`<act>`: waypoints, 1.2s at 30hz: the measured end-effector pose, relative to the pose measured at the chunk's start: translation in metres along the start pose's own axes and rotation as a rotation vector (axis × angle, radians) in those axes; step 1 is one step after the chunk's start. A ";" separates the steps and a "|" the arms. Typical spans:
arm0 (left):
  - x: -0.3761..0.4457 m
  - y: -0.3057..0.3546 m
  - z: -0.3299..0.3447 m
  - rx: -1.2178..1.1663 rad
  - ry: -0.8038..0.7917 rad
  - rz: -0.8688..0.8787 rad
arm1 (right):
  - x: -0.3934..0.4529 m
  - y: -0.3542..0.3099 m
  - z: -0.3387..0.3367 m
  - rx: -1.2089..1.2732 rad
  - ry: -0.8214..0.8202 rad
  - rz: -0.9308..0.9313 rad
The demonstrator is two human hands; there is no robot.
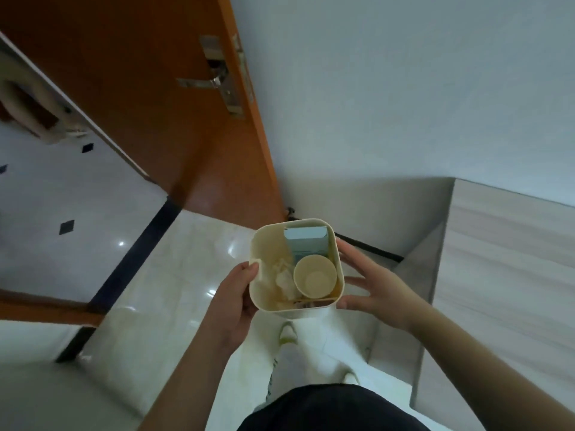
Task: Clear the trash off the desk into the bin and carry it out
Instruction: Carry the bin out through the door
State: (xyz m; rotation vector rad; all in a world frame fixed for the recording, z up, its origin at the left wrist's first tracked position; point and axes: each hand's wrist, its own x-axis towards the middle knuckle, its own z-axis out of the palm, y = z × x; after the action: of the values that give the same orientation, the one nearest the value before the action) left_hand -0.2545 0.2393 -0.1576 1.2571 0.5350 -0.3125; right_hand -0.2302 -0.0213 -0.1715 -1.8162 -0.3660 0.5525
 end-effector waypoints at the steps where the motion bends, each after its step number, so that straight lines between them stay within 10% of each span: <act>1: 0.014 0.007 0.001 0.011 -0.030 -0.014 | 0.007 0.000 -0.002 0.004 0.027 0.000; 20: 0.193 0.087 0.103 0.216 -0.649 -0.192 | 0.036 0.003 -0.053 0.024 0.648 0.160; 36: 0.237 0.041 0.336 0.702 -0.787 -0.248 | -0.036 0.081 -0.152 0.126 1.031 0.285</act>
State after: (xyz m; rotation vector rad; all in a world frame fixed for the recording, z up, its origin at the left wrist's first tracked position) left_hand 0.0348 -0.0540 -0.1823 1.5902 -0.1314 -1.2189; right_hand -0.1806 -0.1865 -0.2044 -1.7926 0.6173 -0.2132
